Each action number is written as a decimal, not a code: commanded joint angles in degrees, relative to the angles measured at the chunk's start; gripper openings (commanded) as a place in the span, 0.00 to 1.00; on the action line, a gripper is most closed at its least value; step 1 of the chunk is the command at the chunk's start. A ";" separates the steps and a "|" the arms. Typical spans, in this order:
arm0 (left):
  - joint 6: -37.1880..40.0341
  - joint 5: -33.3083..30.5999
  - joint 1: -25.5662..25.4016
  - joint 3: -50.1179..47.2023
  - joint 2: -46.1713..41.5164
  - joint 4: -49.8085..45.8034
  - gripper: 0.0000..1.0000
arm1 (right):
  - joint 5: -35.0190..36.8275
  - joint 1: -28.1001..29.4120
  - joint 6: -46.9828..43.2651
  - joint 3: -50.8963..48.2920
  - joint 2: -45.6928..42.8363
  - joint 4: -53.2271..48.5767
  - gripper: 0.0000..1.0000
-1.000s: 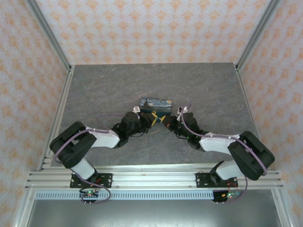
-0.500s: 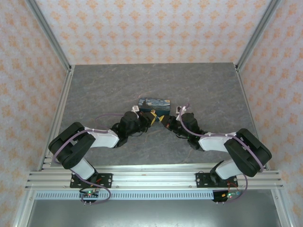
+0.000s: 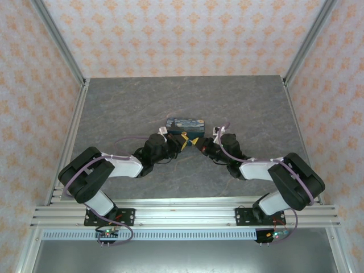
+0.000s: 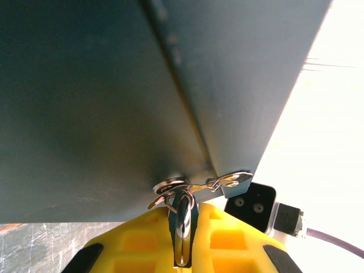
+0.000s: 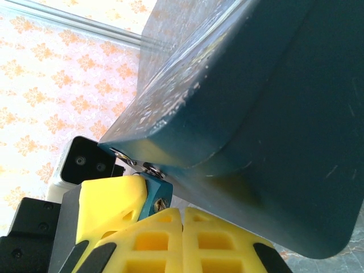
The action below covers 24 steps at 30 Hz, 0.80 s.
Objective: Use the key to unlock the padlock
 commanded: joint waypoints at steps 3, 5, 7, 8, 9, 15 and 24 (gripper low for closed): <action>0.81 5.50 -1.72 1.85 -1.65 4.07 0.00 | -0.25 -0.71 0.38 1.48 -1.00 1.92 0.00; 0.81 5.73 -1.71 1.85 -1.49 4.52 0.00 | -0.26 -0.78 0.25 1.48 -1.01 1.67 0.00; 0.80 5.92 -1.75 1.86 -1.44 5.00 0.00 | -0.34 -1.01 0.17 1.40 -1.01 1.55 0.00; 0.83 6.04 -1.73 1.77 -1.46 5.09 0.00 | -0.55 -1.18 0.16 1.45 -1.07 1.55 0.00; 0.98 6.18 -1.74 1.76 -1.55 5.26 0.00 | -0.89 -1.32 0.20 1.59 -1.00 1.50 0.00; 2.84 8.77 -1.61 1.76 -2.12 5.11 0.00 | -3.97 -2.15 0.98 2.51 -0.80 0.34 0.00; 5.10 10.80 -1.14 1.71 -3.13 3.10 0.00 | -6.38 -3.15 1.47 3.05 -0.95 -1.79 0.00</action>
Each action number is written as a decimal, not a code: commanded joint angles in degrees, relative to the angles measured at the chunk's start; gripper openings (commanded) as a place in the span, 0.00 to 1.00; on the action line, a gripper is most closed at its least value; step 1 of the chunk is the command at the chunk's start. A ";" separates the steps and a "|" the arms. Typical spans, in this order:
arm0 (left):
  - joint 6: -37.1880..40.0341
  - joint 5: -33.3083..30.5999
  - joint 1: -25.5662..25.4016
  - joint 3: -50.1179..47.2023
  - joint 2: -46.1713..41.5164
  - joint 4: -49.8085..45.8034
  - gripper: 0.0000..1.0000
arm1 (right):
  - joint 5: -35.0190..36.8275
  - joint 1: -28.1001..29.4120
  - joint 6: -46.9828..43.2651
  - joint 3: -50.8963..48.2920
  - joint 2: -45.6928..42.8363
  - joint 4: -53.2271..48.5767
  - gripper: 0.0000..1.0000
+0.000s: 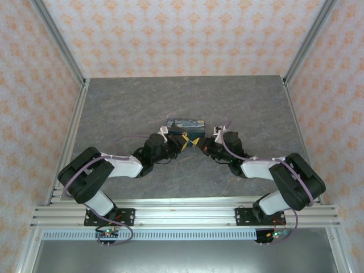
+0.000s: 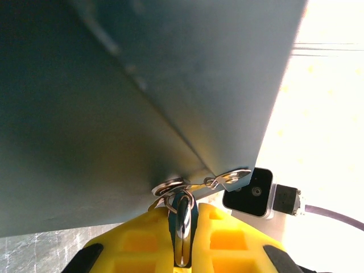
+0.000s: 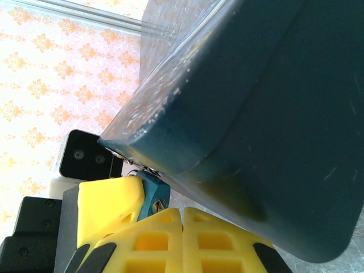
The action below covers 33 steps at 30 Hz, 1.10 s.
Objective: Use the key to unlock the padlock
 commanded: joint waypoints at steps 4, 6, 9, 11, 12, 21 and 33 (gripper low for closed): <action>2.20 9.73 -0.83 1.84 -2.35 3.63 0.00 | -0.96 -0.53 0.41 2.47 -1.05 0.42 0.00; 1.96 10.11 -0.74 2.01 -2.03 4.20 0.00 | -1.69 -0.54 -0.14 2.55 -1.09 0.72 0.00; 1.86 10.73 -0.65 2.29 -1.79 4.68 0.00 | -2.33 -0.63 -1.94 2.60 -1.40 0.32 0.00; 1.94 11.15 -0.56 2.28 -1.86 4.94 0.00 | -2.69 -0.79 -2.92 3.01 -1.38 -1.16 0.00; 2.03 11.49 -0.49 2.28 -1.89 4.98 0.00 | -3.04 -0.91 -2.90 3.13 -1.12 -1.51 0.00; 3.00 14.76 0.84 1.76 -2.86 5.64 0.00 | -5.61 -1.08 -1.00 4.62 0.22 -1.82 0.00; 3.18 15.89 1.48 2.20 -2.50 5.60 0.00 | -11.41 -1.08 0.56 5.90 1.31 -0.41 0.00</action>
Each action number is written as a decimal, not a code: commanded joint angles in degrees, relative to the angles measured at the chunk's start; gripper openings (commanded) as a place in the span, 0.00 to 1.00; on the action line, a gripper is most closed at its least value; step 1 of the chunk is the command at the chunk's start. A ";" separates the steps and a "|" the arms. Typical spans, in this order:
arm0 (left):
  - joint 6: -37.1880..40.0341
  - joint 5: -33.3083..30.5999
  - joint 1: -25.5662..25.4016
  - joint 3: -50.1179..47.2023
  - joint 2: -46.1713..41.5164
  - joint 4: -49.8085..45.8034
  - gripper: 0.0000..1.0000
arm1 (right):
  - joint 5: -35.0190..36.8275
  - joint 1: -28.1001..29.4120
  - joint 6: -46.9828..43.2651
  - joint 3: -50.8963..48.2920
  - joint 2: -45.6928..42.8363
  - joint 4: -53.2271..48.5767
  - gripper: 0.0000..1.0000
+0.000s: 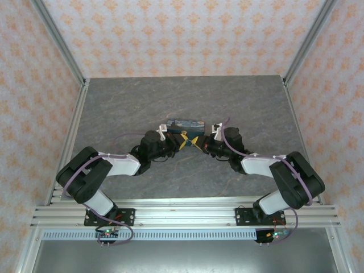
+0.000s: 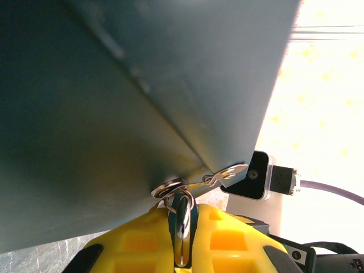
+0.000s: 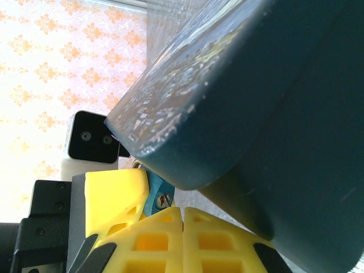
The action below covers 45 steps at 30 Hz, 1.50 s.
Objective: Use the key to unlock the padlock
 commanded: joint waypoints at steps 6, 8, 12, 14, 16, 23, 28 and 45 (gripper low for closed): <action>1.27 8.74 -1.85 2.38 -1.83 5.15 0.00 | -5.05 0.74 1.67 2.60 0.76 4.11 0.00; 1.27 8.74 -1.85 2.54 -1.84 5.08 0.00 | -5.00 0.74 2.41 2.85 1.18 4.62 0.00; 1.27 8.92 -1.91 2.72 -1.84 5.07 0.00 | -4.20 0.76 4.47 3.12 2.58 6.41 0.00; 1.35 8.98 -1.93 2.64 -2.08 5.05 0.00 | -3.13 0.74 4.69 3.17 2.81 6.17 0.00; 1.33 8.90 -1.93 2.38 -2.32 5.06 0.00 | -1.56 0.67 4.44 3.13 2.58 5.26 0.00; 1.54 8.57 -1.89 1.59 -3.36 4.72 0.00 | 3.55 0.17 3.45 3.04 0.37 1.60 0.00; 1.37 8.57 -1.85 1.58 -3.08 5.20 0.00 | 4.40 -0.04 3.50 3.02 0.39 1.66 0.00; 0.83 8.30 -1.93 1.71 -2.10 6.04 0.00 | -0.62 -0.01 7.22 4.80 2.39 4.38 0.00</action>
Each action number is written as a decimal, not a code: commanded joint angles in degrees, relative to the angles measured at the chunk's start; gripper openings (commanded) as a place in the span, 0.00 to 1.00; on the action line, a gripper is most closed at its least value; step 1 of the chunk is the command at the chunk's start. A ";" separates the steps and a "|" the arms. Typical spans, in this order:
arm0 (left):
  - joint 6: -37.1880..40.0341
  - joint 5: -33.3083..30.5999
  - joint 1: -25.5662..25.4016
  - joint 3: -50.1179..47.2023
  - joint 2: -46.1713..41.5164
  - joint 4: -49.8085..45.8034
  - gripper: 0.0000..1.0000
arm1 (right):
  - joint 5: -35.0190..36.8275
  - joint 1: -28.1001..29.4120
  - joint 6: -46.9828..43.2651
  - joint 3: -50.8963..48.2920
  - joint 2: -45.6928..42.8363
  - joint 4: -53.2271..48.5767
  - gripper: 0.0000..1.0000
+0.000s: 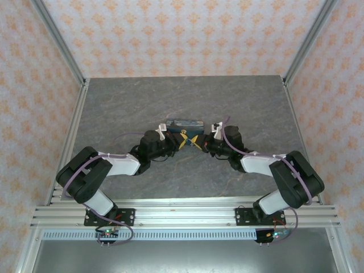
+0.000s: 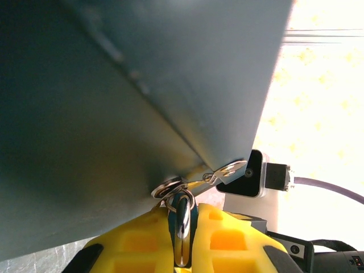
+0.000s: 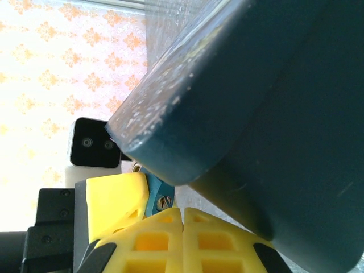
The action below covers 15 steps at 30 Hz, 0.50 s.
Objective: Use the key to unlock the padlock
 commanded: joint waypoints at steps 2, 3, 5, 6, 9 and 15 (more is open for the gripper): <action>0.84 8.48 -2.28 1.76 -1.95 5.52 0.00 | -0.52 0.25 6.29 3.28 2.28 6.69 0.00; 0.86 8.48 -2.29 1.76 -1.93 5.60 0.00 | -0.59 0.23 7.33 3.37 2.73 7.09 0.00; 0.77 8.39 -2.33 1.76 -1.89 5.70 0.00 | -0.52 0.25 10.44 3.22 3.91 9.28 0.00; 0.69 8.39 -2.28 1.76 -1.84 5.82 0.00 | -0.77 0.21 11.77 3.13 4.59 10.73 0.00; 0.53 8.39 -2.28 1.76 -1.97 5.86 0.00 | -0.96 0.25 13.68 3.13 5.99 12.86 0.00; 0.59 8.43 -2.28 1.58 -2.17 5.69 0.00 | -1.05 0.25 4.49 4.38 3.65 3.33 0.00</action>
